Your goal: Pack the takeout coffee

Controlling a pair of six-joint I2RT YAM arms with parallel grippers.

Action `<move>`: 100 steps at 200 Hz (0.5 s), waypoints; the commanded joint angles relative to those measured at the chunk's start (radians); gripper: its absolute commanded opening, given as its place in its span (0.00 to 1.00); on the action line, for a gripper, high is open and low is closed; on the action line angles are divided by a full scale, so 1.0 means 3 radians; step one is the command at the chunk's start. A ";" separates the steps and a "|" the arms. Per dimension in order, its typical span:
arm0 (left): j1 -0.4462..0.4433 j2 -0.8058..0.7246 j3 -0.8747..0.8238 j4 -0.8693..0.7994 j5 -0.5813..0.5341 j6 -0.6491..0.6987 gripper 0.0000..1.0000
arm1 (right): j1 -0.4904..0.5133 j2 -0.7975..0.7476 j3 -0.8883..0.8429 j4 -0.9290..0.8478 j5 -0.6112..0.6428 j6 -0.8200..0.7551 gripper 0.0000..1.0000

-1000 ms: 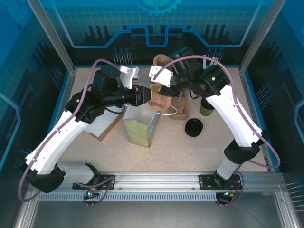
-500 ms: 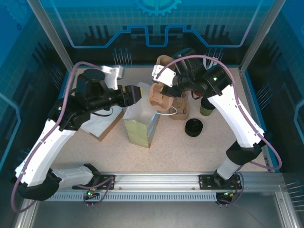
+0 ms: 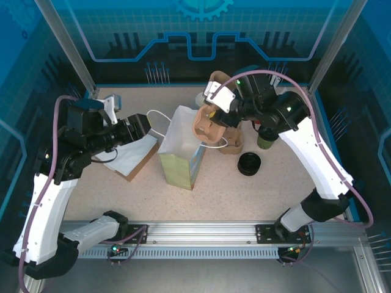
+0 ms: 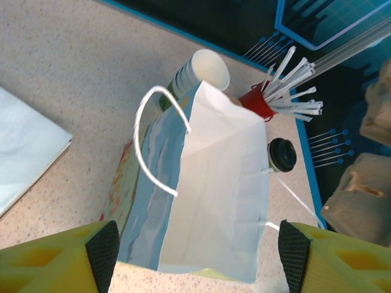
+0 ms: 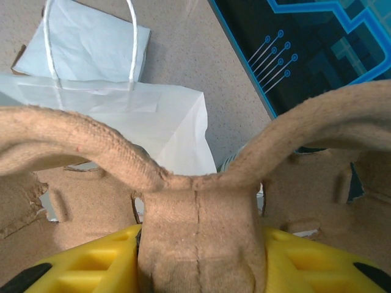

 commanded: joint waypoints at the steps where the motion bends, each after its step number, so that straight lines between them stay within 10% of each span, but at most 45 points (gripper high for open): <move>1: 0.0036 -0.0066 -0.0107 -0.0208 -0.0090 -0.0071 0.73 | -0.0051 -0.0178 -0.0087 0.0227 -0.0164 0.0197 0.44; 100: 0.0036 -0.0205 -0.0776 0.0260 0.0269 -0.0369 0.74 | -0.0057 -0.0331 -0.0318 0.0564 -0.0703 0.0941 0.44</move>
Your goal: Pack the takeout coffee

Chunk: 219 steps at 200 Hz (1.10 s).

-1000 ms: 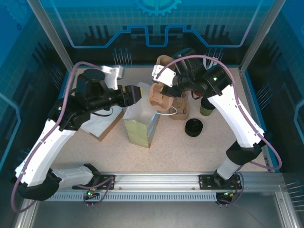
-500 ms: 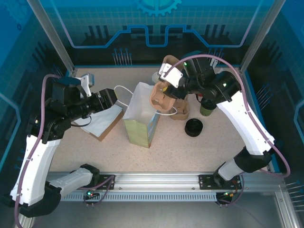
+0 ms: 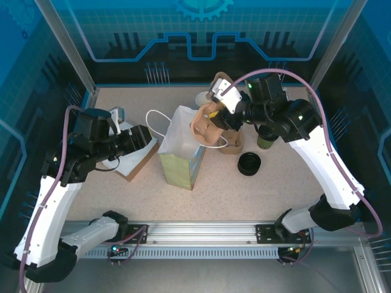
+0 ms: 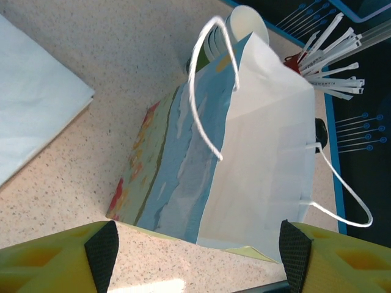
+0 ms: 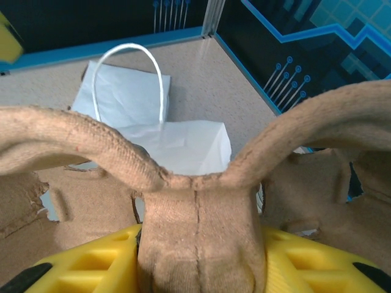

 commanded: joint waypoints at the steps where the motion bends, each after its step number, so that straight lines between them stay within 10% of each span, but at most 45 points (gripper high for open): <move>1: 0.0024 -0.0019 -0.0238 0.0301 0.0225 -0.0214 0.74 | -0.0036 -0.0029 -0.0039 0.0250 -0.0314 0.0350 0.44; 219: 0.0027 0.0365 -0.1035 0.1093 0.0719 -0.0464 0.55 | 0.0014 0.1008 0.0268 0.0135 -0.1817 0.1513 0.44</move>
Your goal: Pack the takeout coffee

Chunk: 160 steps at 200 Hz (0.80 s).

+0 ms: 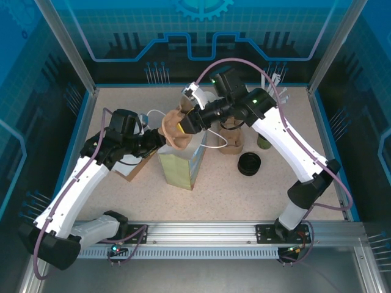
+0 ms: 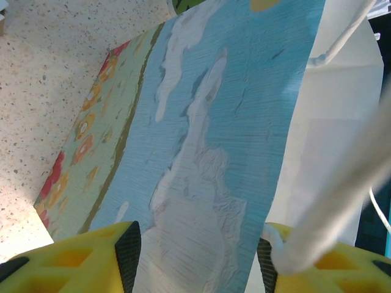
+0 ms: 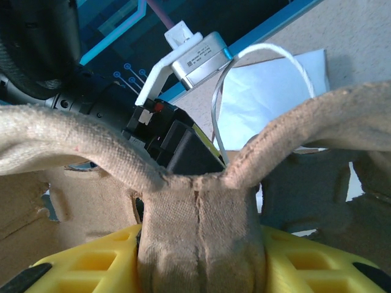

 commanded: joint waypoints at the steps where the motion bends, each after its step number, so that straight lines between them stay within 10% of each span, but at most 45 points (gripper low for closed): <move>1: 0.0022 0.0001 -0.0052 0.0007 0.0052 0.0032 0.55 | -0.0038 0.0093 0.0111 -0.0088 -0.0207 0.0112 0.44; 160: 0.0020 -0.0088 -0.0083 -0.0175 -0.0082 0.0103 0.53 | -0.0249 0.0743 0.0676 -0.1001 0.0068 -0.0262 0.44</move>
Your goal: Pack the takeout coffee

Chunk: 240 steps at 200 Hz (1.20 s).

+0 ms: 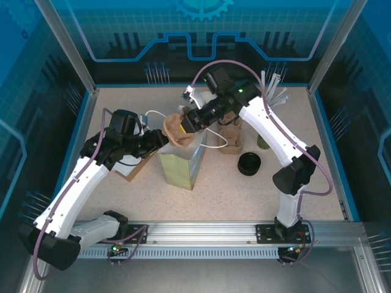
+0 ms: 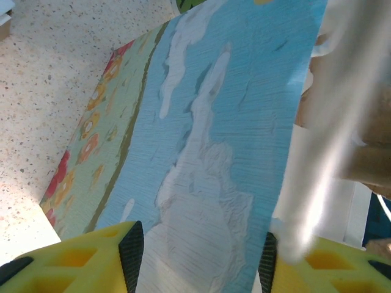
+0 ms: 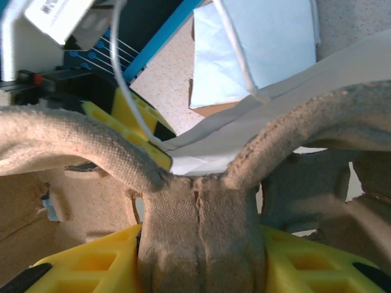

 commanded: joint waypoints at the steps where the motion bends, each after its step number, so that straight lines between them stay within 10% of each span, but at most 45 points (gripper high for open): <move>1: 0.0020 -0.0072 -0.0068 -0.0139 -0.0053 0.0064 0.53 | -0.0048 0.0111 0.0221 -0.0285 0.0139 -0.0141 0.44; 240: 0.0015 -0.0116 -0.0095 -0.0082 0.0067 0.0018 0.48 | 0.0006 0.0483 0.0564 -0.0853 0.0987 -0.0042 0.43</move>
